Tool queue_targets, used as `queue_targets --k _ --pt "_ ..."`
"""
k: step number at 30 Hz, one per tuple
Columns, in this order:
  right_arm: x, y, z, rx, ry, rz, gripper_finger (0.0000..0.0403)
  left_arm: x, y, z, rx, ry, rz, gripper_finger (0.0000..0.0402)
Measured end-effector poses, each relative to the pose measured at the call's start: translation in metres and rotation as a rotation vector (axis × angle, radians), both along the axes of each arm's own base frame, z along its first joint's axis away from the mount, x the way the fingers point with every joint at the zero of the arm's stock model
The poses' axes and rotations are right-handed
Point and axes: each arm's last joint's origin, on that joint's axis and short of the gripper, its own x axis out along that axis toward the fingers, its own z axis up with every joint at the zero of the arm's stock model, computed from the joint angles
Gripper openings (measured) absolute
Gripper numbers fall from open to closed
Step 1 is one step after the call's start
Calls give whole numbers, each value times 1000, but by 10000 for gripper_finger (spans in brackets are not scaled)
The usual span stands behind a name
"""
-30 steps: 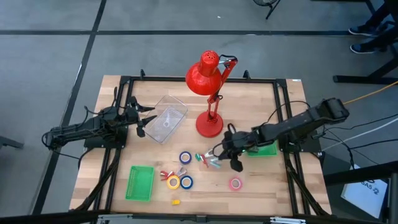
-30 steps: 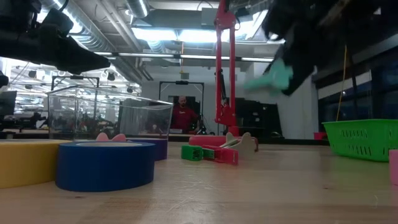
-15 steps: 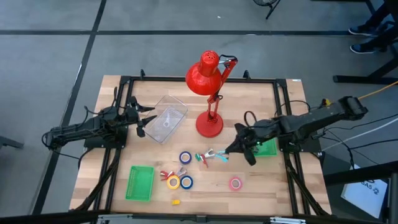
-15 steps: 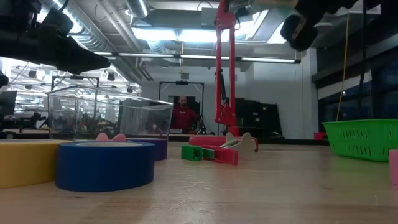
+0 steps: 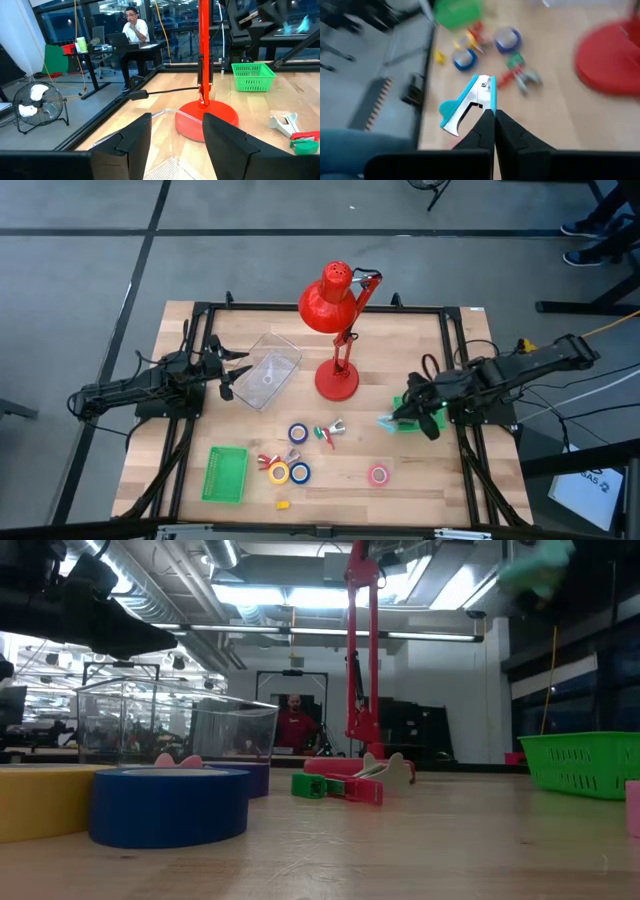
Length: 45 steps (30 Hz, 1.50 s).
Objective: Pick and place Stapler, Stapler remover, tape
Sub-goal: Put the blue staple remover into the top green basket
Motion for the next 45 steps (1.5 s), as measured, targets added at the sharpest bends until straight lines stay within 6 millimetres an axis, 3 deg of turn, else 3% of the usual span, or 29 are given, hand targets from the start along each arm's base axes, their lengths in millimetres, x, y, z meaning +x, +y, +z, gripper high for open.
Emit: queue_targets --k 7,16,24,40,45 --pt "-28 -9 -14 -121 223 -121 0 0 0 0 0 0 0 175" --pt "-46 -15 -25 -185 408 -302 0 0 0 0 0 0 0 175" --pt "-46 -16 -30 -210 424 -347 0 0 0 0 0 0 0 175" --pt "-39 -11 -90 -161 423 -370 0 0 0 0 0 1 0 173" --pt "-39 -10 -100 -119 432 -344 5 0 0 0 0 1 0 175"
